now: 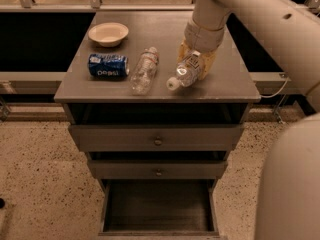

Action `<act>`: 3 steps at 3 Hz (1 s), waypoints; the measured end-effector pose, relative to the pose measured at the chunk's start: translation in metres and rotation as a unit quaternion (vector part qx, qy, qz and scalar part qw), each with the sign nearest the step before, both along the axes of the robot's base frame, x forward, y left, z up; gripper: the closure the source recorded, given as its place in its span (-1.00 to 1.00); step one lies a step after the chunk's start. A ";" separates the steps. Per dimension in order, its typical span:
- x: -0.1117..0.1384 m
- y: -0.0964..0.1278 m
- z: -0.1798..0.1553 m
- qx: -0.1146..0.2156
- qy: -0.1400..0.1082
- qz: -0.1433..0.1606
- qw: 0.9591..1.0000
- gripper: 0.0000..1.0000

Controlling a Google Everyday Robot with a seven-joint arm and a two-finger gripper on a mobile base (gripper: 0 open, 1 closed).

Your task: Place blue plastic bottle into bottom drawer

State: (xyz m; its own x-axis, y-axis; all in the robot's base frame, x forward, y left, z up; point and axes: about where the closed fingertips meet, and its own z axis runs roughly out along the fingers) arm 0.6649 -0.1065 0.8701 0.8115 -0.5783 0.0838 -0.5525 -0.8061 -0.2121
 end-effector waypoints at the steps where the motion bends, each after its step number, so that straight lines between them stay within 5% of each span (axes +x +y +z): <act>1: -0.033 -0.024 0.042 0.059 -0.003 -0.106 0.993 1.00; 2: -0.075 -0.046 0.066 0.126 -0.017 -0.187 0.974 1.00; 3: -0.112 -0.090 0.067 0.132 -0.074 -0.224 0.963 1.00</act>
Offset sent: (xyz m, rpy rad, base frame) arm -0.1365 -0.1886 0.0492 0.4600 -0.1508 -0.7696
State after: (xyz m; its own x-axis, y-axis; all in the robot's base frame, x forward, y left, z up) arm 0.5525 -0.1969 0.9369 0.4654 -0.8849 -0.0182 -0.7802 -0.4004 -0.4806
